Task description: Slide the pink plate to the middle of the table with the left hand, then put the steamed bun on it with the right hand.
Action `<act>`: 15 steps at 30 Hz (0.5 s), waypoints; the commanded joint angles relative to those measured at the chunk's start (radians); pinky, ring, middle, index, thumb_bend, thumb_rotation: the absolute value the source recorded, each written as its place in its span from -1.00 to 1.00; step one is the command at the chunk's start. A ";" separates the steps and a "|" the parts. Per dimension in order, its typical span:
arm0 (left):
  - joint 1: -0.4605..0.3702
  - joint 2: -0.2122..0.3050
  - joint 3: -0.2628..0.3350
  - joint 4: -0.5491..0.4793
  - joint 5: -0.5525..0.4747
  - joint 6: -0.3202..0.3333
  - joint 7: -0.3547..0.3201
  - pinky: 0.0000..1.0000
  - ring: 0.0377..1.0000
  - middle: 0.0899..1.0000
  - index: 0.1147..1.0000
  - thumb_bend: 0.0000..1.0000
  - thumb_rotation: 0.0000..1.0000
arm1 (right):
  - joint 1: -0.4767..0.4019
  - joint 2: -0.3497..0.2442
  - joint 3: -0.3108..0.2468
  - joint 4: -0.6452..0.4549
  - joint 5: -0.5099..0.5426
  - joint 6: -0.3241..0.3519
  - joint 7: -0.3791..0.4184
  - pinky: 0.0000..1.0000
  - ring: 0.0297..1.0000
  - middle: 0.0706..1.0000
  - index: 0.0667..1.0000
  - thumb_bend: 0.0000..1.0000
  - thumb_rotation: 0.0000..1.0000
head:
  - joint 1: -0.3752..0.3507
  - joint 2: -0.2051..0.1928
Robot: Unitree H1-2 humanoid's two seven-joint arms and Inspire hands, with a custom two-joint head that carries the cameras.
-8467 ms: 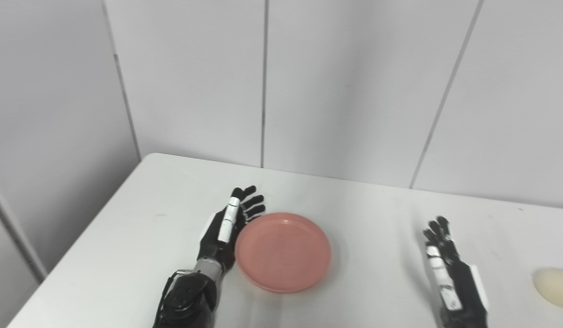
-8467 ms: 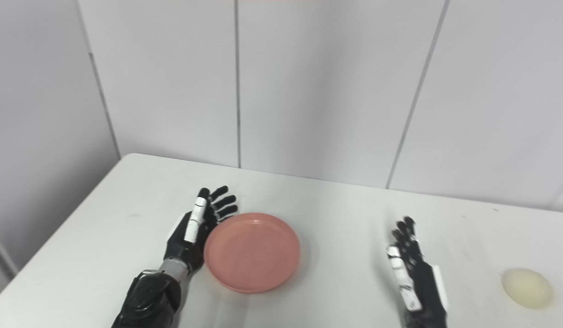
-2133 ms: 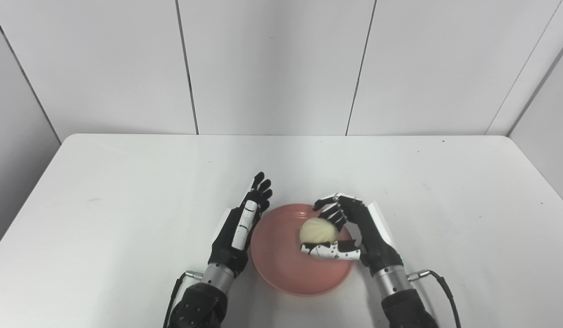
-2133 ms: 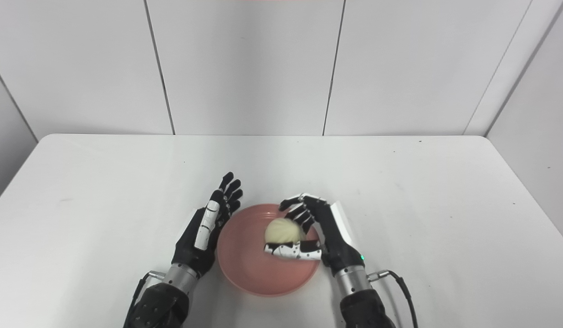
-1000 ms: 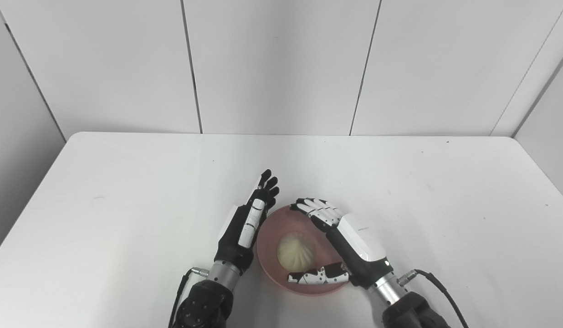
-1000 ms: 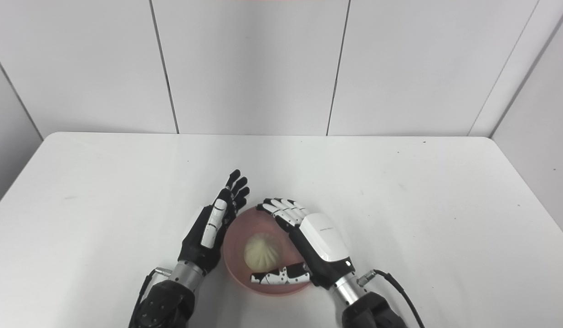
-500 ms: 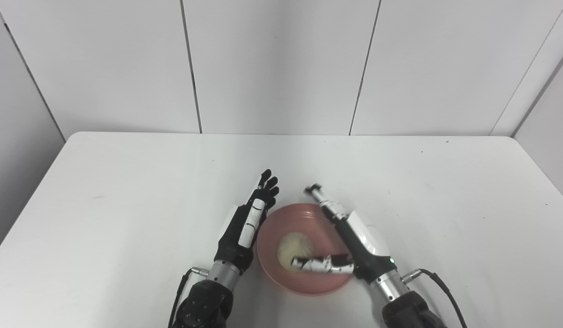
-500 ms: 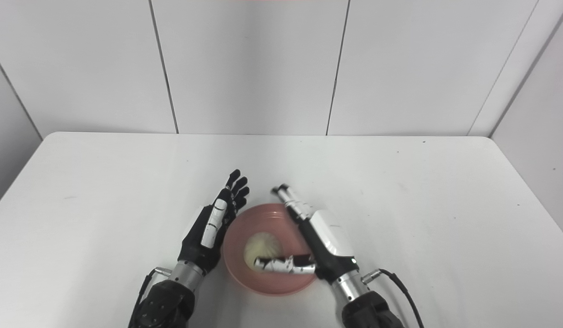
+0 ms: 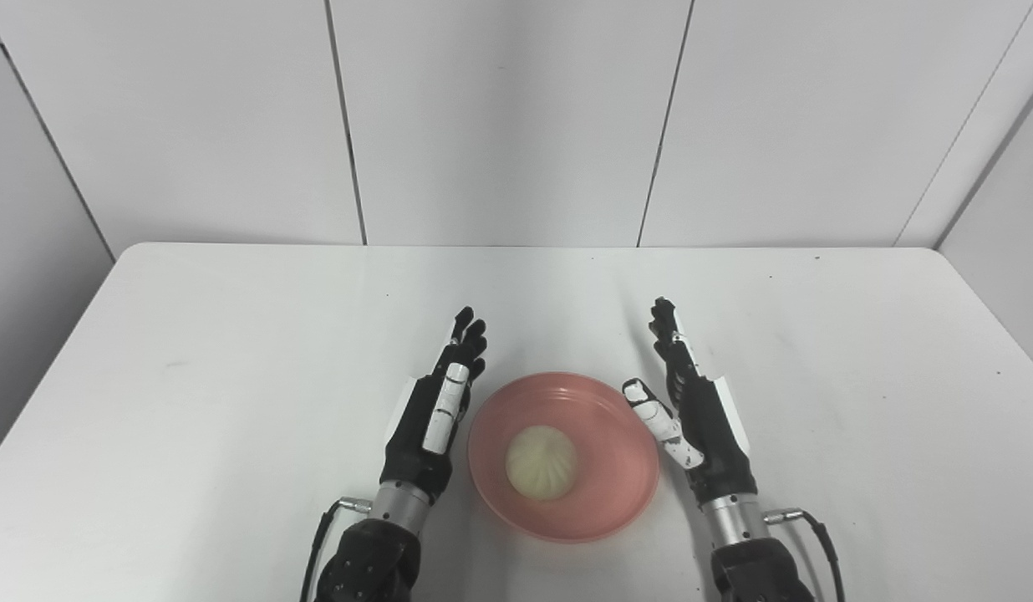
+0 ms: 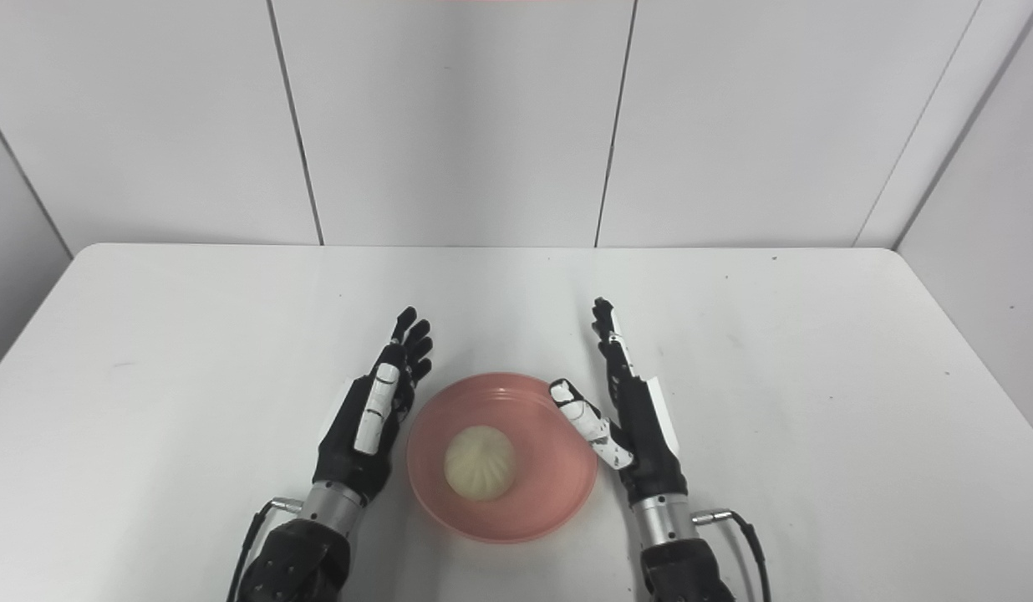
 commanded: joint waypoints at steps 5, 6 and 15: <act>0.039 0.002 -0.006 -0.018 0.040 -0.006 0.036 1.00 1.00 1.00 1.00 0.33 0.91 | -0.009 0.013 -0.029 -0.033 0.061 0.050 0.007 1.00 1.00 1.00 1.00 0.16 0.70 | 0.005 -0.004; 0.040 0.001 -0.005 -0.020 0.038 -0.004 0.035 1.00 1.00 1.00 1.00 0.34 0.90 | -0.008 0.013 -0.028 -0.033 0.064 0.051 0.007 1.00 1.00 1.00 1.00 0.15 0.72 | 0.005 -0.004; 0.056 -0.003 -0.013 -0.035 0.082 0.011 0.075 1.00 1.00 1.00 1.00 0.32 0.94 | -0.004 0.030 -0.028 -0.028 0.131 0.096 0.025 1.00 1.00 1.00 1.00 0.14 0.96 | 0.013 -0.004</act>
